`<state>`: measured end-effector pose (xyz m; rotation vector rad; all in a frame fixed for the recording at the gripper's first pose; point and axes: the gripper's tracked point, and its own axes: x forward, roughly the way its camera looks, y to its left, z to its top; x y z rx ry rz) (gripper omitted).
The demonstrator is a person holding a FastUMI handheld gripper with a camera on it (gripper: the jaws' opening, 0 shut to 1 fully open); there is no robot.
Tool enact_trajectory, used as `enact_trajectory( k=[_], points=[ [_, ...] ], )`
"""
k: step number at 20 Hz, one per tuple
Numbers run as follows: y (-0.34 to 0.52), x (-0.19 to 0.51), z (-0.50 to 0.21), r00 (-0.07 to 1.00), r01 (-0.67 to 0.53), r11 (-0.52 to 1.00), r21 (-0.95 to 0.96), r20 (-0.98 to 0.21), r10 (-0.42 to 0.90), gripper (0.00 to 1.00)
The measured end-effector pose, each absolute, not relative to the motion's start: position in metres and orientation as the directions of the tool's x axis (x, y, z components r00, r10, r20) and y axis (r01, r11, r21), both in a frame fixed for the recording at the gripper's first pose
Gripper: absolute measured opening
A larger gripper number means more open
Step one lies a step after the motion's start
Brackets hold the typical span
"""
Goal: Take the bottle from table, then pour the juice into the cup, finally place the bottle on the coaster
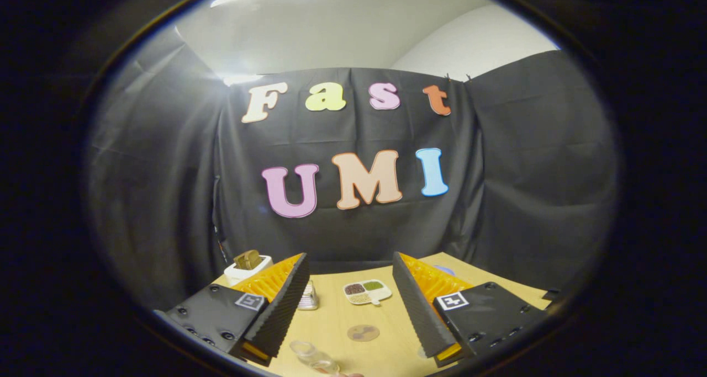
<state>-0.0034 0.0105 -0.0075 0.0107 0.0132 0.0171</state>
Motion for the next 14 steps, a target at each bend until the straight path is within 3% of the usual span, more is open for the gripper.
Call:
enact_trajectory(
  k=[14],
  points=[
    [0.017, -0.007, -0.028, 0.998, -0.051, 0.999, 0.017, -0.042, 0.051, 0.93]
  ],
)
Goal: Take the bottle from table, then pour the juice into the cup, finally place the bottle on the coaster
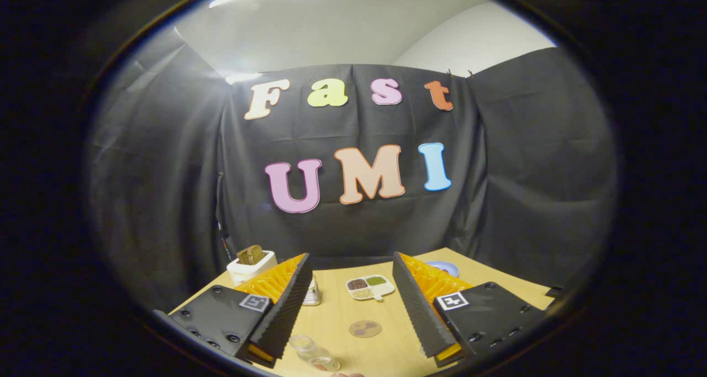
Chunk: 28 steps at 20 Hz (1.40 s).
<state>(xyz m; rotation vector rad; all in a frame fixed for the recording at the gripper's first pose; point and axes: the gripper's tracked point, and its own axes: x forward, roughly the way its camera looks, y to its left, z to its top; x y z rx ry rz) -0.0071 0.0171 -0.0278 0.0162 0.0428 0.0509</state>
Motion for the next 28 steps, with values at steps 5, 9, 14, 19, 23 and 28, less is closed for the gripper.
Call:
enact_trajectory(
  k=[5, 9, 14, 19, 23, 28],
  points=[
    [0.042, -0.016, -0.058, 0.99, -0.109, 0.994, 0.024, -0.09, 0.111, 0.93],
    [0.059, -0.026, -0.096, 0.976, -0.149, 0.989, 0.016, -0.158, 0.15, 0.93],
    [0.072, -0.035, -0.16, 0.948, -0.178, 0.984, -0.027, -0.271, 0.165, 0.93],
    [0.077, -0.039, -0.22, 0.92, -0.175, 0.984, -0.032, -0.362, 0.152, 0.93],
    [0.078, -0.038, -0.259, 0.897, -0.157, 0.987, -0.033, -0.424, 0.129, 0.93],
    [0.082, -0.034, -0.299, 0.868, -0.148, 0.988, -0.036, -0.483, 0.113, 0.93]
  ],
)
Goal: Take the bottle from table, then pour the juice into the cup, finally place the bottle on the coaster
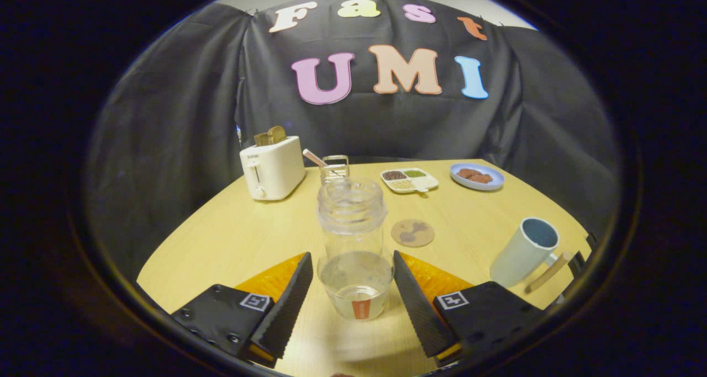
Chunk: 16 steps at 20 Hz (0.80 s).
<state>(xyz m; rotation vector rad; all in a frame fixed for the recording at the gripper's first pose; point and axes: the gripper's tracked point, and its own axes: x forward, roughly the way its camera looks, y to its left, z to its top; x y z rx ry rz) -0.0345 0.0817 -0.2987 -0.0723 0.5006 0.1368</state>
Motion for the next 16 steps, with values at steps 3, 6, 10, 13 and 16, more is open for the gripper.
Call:
enact_trajectory(
  k=[3, 6, 10, 13, 16],
  points=[
    [0.081, -0.036, -0.314, 0.857, -0.152, 0.987, -0.051, -0.505, 0.105, 0.93],
    [0.08, -0.034, -0.323, 0.85, -0.148, 0.988, -0.046, -0.517, 0.104, 0.93],
    [0.079, -0.034, -0.336, 0.84, -0.143, 0.989, -0.046, -0.535, 0.097, 0.93],
    [0.08, -0.031, -0.345, 0.827, -0.134, 0.99, -0.041, -0.555, 0.089, 0.93],
    [0.082, -0.03, -0.345, 0.819, -0.131, 0.991, -0.033, -0.566, 0.089, 0.8]
  ],
)
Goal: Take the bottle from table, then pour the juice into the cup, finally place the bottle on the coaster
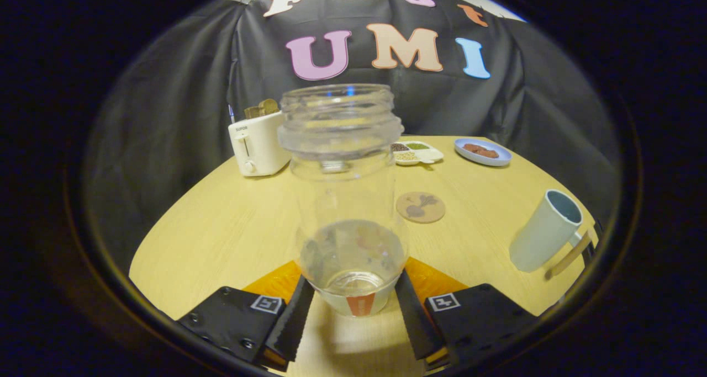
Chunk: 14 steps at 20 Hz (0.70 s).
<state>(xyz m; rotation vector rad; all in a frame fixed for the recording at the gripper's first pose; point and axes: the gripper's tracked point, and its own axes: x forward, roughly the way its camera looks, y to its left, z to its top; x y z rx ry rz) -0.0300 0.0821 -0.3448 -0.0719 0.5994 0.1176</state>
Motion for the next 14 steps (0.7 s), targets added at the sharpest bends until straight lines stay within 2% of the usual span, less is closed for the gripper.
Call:
enact_trajectory(
  k=[6, 14],
  points=[
    [0.084, -0.021, -0.342, 0.808, -0.071, 0.994, 0.084, -0.579, 0.107, 0.8],
    [0.088, -0.002, -0.308, 0.836, 0.031, 0.954, 0.299, -0.531, 0.14, 0.8]
  ],
)
